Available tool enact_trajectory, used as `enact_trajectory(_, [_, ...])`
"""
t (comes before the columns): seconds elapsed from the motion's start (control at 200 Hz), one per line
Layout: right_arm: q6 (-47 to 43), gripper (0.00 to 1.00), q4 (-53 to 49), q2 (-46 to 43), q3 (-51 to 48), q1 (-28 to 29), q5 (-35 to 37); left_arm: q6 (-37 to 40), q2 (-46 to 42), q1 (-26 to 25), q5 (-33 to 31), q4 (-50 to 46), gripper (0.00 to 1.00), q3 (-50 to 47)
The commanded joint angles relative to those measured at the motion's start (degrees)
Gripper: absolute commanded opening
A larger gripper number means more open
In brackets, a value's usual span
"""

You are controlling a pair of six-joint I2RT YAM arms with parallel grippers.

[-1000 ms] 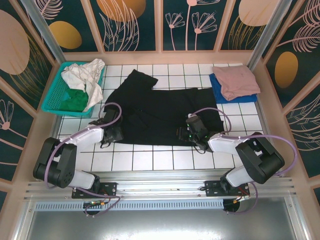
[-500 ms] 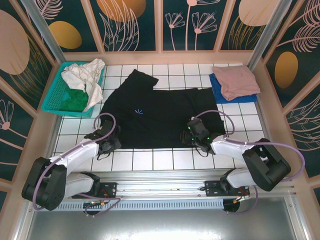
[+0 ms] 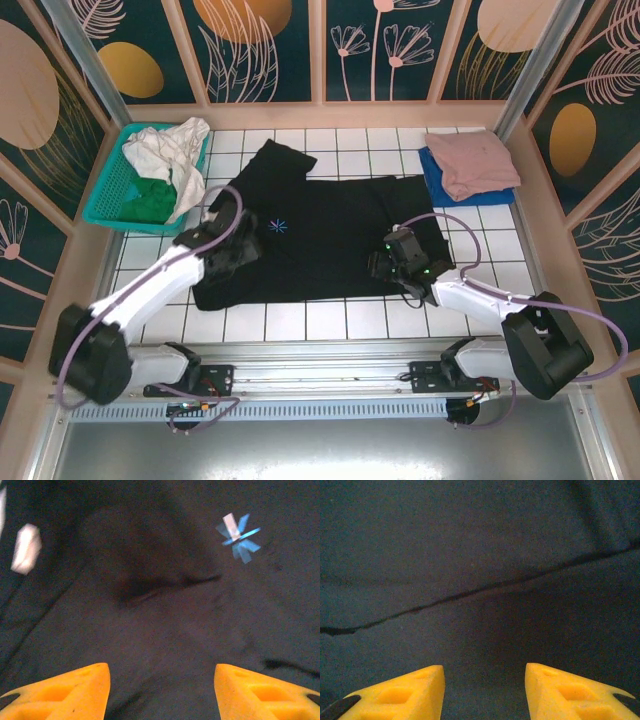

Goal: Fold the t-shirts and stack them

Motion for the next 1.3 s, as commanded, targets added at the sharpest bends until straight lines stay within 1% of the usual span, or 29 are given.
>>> enact_trajectory(0.0, [-1.4,0.46,1.0,0.7,2.1,-0.4,0.4,7.2,12.1,-0.1,0.0,2.9,0.59,6.3])
enact_trajectory(0.09, [-1.7,0.46,1.6,0.8,2.4,-0.9,0.3,9.4,19.8,-0.1,0.9,4.3,0.59,11.6])
enact_trajectory(0.17, [-2.4,0.46,2.2,0.9,2.9,-1.4,-0.4,10.9,26.0,-0.1,1.5,4.1,0.57,16.0])
enact_trajectory(0.275, [-3.0,0.46,1.6,1.3,3.6,-1.5,-0.4,11.9,30.0,-0.1,0.6,2.9,0.56,19.3])
enact_trajectory(0.395, [-3.0,0.46,1.9,1.3,3.3,-1.8,-0.4,12.4,32.3,0.0,0.3,2.4,0.56,20.2])
enact_trajectory(0.45, [-2.9,0.46,2.4,1.4,2.8,-1.8,-0.6,12.4,32.7,-0.1,0.6,2.5,0.54,20.0])
enact_trajectory(0.505, [-2.8,0.46,2.9,1.6,2.5,-1.8,-1.0,12.5,32.8,0.0,1.1,2.6,0.46,19.8])
enact_trajectory(0.535, [-2.8,0.46,3.1,1.8,2.4,-1.8,-1.2,12.6,32.6,-0.1,1.3,2.5,0.44,19.6])
enact_trajectory(0.646, [-3.0,0.46,3.8,2.9,2.3,-1.8,-1.9,12.5,30.7,-0.1,1.7,2.2,0.44,18.1])
enact_trajectory(0.731, [-3.2,0.46,4.2,3.8,2.3,-1.8,-2.2,12.5,29.0,-0.1,3.0,2.4,0.47,16.2])
enact_trajectory(0.926, [-3.2,0.46,5.5,5.6,2.5,-1.8,-2.7,12.9,26.5,-0.1,4.8,3.3,0.47,12.3])
enact_trajectory(1.051, [-3.2,0.46,6.1,6.3,2.5,-1.8,-3.4,13.3,26.9,-0.1,4.6,2.4,0.37,13.2])
enact_trajectory(1.186, [-3.2,0.46,6.2,6.8,2.4,-1.8,-3.1,13.6,25.8,-0.1,5.2,2.3,0.33,13.5])
enact_trajectory(1.296, [-3.2,0.46,6.5,7.0,2.3,-1.8,-3.3,13.9,25.3,-0.1,4.6,1.5,0.24,13.7])
